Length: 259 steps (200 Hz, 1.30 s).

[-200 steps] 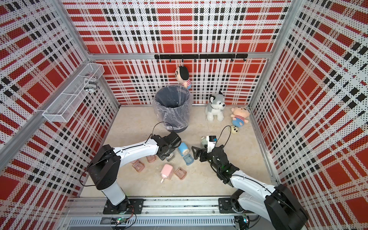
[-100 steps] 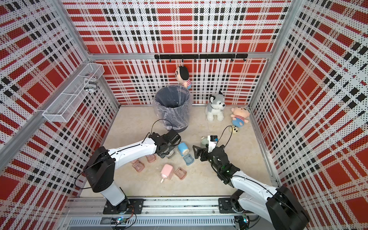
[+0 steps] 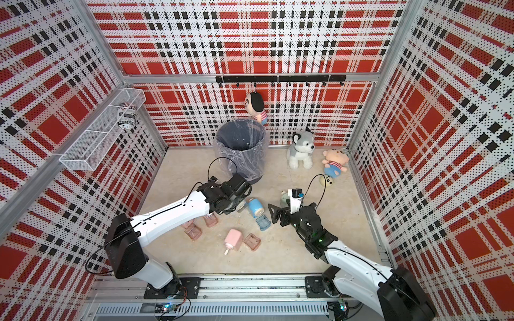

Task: Take out the pencil sharpener tray and clean the shavings
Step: Pick up the pencil sharpener from the center of the board, then open the container of the pencil sharpener.

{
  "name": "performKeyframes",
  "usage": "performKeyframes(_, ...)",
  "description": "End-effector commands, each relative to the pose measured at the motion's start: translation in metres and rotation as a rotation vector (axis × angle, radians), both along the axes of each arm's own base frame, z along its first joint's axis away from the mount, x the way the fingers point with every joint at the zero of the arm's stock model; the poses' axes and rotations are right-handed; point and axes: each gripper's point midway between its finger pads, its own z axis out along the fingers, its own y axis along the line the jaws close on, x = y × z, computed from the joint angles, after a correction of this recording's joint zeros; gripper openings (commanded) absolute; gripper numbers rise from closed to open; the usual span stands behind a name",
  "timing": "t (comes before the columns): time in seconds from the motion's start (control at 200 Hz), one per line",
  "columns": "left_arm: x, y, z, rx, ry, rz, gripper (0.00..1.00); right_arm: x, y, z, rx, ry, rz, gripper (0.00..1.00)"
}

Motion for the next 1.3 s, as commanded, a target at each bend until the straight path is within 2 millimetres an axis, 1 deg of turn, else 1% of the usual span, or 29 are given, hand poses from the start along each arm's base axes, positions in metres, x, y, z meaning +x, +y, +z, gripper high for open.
performKeyframes(0.0, 0.0, 0.013, 0.026, -0.007, -0.059, 0.002, 0.4, -0.007, 0.008, 0.011, -0.018, -0.055, 0.072, 1.0)
performKeyframes(0.105, 0.0, 0.023, 0.033, -0.023, -0.065, -0.001, 0.4, -0.013, 0.015, 0.018, -0.058, -0.109, 0.088, 1.0)
performKeyframes(0.241, 0.005, 0.034, 0.039, -0.054, -0.038, -0.038, 0.39, -0.022, 0.034, 0.025, -0.134, -0.194, 0.095, 1.0)
performKeyframes(0.386, 0.005, 0.052, 0.047, -0.069, -0.009, -0.052, 0.4, -0.031, 0.052, 0.039, -0.125, -0.287, 0.112, 1.0)
performKeyframes(0.456, 0.004, 0.059, 0.049, -0.082, -0.001, -0.05, 0.4, -0.035, 0.062, 0.045, -0.135, -0.323, 0.13, 1.0)
performKeyframes(0.551, 0.002, 0.067, 0.048, -0.119, 0.021, -0.056, 0.4, -0.035, 0.075, 0.049, -0.183, -0.347, 0.119, 1.0)
performKeyframes(0.651, 0.001, 0.072, 0.047, -0.148, 0.042, -0.063, 0.4, -0.036, 0.092, 0.049, -0.234, -0.361, 0.121, 1.0)
performKeyframes(0.837, 0.0, 0.076, 0.051, -0.182, 0.046, -0.064, 0.4, -0.037, 0.125, 0.046, -0.305, -0.38, 0.154, 1.0)
performKeyframes(0.902, 0.0, 0.076, 0.053, -0.192, 0.044, -0.065, 0.4, -0.035, 0.134, 0.045, -0.32, -0.378, 0.151, 1.0)
performKeyframes(1.007, 0.0, 0.08, 0.055, -0.205, 0.037, -0.051, 0.4, -0.028, 0.145, 0.039, -0.369, -0.36, 0.135, 1.0)
performKeyframes(1.127, 0.0, 0.087, 0.057, -0.22, 0.033, -0.025, 0.41, -0.025, 0.149, 0.036, -0.402, -0.368, 0.113, 1.0)
performKeyframes(1.293, 0.001, 0.09, 0.058, -0.246, 0.029, -0.014, 0.42, -0.037, 0.166, 0.036, -0.397, -0.422, 0.227, 1.0)
